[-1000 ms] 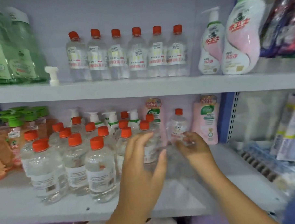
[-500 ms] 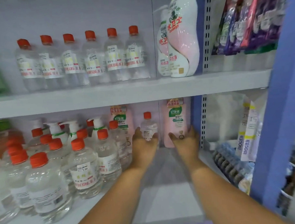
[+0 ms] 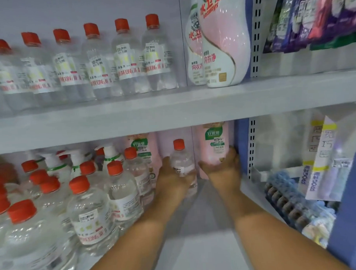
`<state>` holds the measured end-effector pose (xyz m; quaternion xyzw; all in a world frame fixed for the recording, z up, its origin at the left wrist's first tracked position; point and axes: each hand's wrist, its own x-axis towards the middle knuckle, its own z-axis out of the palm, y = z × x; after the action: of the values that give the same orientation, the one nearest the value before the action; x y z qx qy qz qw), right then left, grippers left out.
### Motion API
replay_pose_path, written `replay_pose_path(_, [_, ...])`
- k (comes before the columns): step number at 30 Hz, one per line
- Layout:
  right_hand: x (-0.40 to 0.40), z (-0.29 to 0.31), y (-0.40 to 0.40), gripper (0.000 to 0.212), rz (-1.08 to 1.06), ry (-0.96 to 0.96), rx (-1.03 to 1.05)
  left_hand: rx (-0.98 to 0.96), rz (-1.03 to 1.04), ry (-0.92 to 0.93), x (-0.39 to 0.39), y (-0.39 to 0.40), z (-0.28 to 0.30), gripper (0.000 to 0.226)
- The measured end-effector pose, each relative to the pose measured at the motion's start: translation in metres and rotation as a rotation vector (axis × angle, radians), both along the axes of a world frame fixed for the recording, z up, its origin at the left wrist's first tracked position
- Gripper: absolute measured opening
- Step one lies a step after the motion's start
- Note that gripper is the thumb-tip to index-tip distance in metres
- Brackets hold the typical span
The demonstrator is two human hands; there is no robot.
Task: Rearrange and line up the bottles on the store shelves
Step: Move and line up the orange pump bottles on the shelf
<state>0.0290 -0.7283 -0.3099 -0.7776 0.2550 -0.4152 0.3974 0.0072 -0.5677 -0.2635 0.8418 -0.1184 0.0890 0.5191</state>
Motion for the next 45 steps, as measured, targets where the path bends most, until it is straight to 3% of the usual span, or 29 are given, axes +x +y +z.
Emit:
replay_pose_path(5, [-0.009, 0.01, -0.001, 0.112, 0.001, 0.052, 0.044, 0.134, -0.187, 0.027, -0.025, 0.021, 0.021, 0.048])
replay_pose_path(8, [-0.014, 0.008, -0.002, 0.116, -0.022, 0.009, 0.033, 0.134, 0.056, -0.179, -0.019, 0.03, 0.053, 0.055])
replay_pose_path(10, [-0.016, 0.007, -0.003, 0.115, -0.009, 0.006, 0.035, 0.109, 0.23, -0.345, -0.007, 0.036, 0.076, 0.043])
replay_pose_path(13, [-0.018, 0.007, -0.003, 0.115, -0.011, 0.005, 0.025, 0.194, 0.303, -0.322, 0.013, 0.04, 0.095, 0.037])
replay_pose_path(17, [-0.018, 0.004, -0.005, 0.116, -0.016, 0.017, 0.025, 0.391, 0.43, -0.125, 0.043, 0.049, 0.103, 0.085])
replay_pose_path(19, [-0.016, 0.004, -0.005, 0.116, -0.032, 0.01, 0.01, 0.426, 0.376, -0.038, 0.057, 0.055, 0.106, 0.095])
replay_pose_path(22, [-0.014, 0.004, -0.004, 0.116, -0.046, 0.0, -0.009, 0.48, 0.246, -0.039, 0.069, 0.062, 0.109, 0.081])
replay_pose_path(25, [-0.012, 0.004, -0.005, 0.114, -0.042, 0.006, -0.006, 0.422, 0.255, -0.01, 0.068, 0.063, 0.11, 0.097])
replay_pose_path(28, [-0.011, 0.006, -0.006, 0.112, -0.033, 0.036, -0.009, 0.51, 0.217, -0.089, 0.062, 0.062, 0.111, 0.065])
replay_pose_path(32, [-0.011, 0.007, -0.006, 0.113, -0.026, 0.057, -0.016, 0.491, 0.074, -0.147, 0.054, 0.055, 0.116, 0.062])
replay_pose_path(37, [-0.01, 0.006, -0.006, 0.112, -0.04, 0.05, -0.011, 0.347, -0.121, -0.076, 0.051, 0.061, 0.125, 0.063])
replay_pose_path(42, [-0.009, 0.004, -0.006, 0.112, -0.028, 0.038, -0.017, 0.408, -0.27, -0.069, 0.044, 0.081, 0.137, 0.05])
replay_pose_path(45, [-0.009, 0.004, -0.006, 0.112, -0.023, 0.029, -0.021, 0.468, -0.268, -0.118, 0.039, 0.086, 0.137, 0.066])
